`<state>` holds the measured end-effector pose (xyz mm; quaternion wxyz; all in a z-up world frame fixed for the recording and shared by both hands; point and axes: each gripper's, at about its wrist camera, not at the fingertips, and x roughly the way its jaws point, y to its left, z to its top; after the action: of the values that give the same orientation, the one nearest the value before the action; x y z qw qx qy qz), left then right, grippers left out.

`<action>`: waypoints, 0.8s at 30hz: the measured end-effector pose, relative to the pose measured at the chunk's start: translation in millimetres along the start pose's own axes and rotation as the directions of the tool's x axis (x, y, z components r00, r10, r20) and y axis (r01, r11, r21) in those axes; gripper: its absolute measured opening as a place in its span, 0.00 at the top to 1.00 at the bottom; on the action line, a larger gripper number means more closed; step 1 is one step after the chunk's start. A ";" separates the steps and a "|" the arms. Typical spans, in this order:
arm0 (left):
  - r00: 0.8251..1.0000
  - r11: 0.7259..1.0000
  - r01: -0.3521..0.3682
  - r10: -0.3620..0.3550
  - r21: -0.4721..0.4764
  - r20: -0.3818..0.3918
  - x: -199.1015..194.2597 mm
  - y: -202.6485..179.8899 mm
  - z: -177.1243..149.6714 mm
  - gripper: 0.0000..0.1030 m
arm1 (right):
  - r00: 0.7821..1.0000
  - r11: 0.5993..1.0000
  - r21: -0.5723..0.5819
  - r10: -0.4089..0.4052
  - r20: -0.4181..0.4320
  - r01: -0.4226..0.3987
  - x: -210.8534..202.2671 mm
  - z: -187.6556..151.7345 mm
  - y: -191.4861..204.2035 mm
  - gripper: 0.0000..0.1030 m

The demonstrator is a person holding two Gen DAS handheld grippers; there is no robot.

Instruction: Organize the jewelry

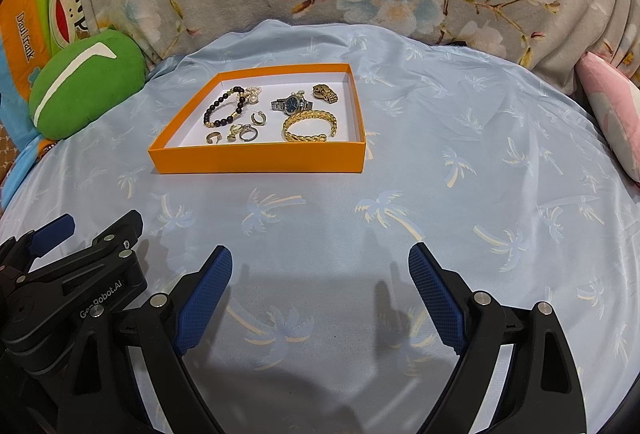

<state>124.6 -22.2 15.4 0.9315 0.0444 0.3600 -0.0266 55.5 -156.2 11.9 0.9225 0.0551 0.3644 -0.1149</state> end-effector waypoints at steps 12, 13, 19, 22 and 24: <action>1.000 1.000 0.000 0.000 0.000 -0.001 -0.2 0.1 -0.1 0.23 | 1.000 1.000 0.000 0.000 0.000 0.000 0.0 0.3 -0.1 0.15; 1.000 1.000 0.000 0.000 0.000 -0.001 -0.1 0.0 0.2 0.23 | 1.000 1.000 0.000 -0.001 0.000 0.001 0.1 0.3 0.1 0.15; 1.000 1.000 -0.001 0.001 -0.001 -0.002 0.2 0.2 -0.2 0.22 | 1.000 1.000 0.000 0.000 0.000 0.000 0.1 0.4 0.1 0.15; 1.000 1.000 -0.003 0.003 -0.001 -0.003 0.6 0.4 -0.6 0.21 | 1.000 1.000 0.000 0.000 -0.001 0.000 0.2 0.4 0.2 0.15; 1.000 1.000 -0.002 0.002 -0.002 -0.003 0.5 0.7 -0.8 0.21 | 1.000 1.000 -0.001 0.000 -0.001 0.000 0.2 0.4 0.2 0.15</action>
<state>124.4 -21.4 14.5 0.9310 0.0441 0.3614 -0.0254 56.0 -156.0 12.1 0.9224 0.0547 0.3647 -0.1150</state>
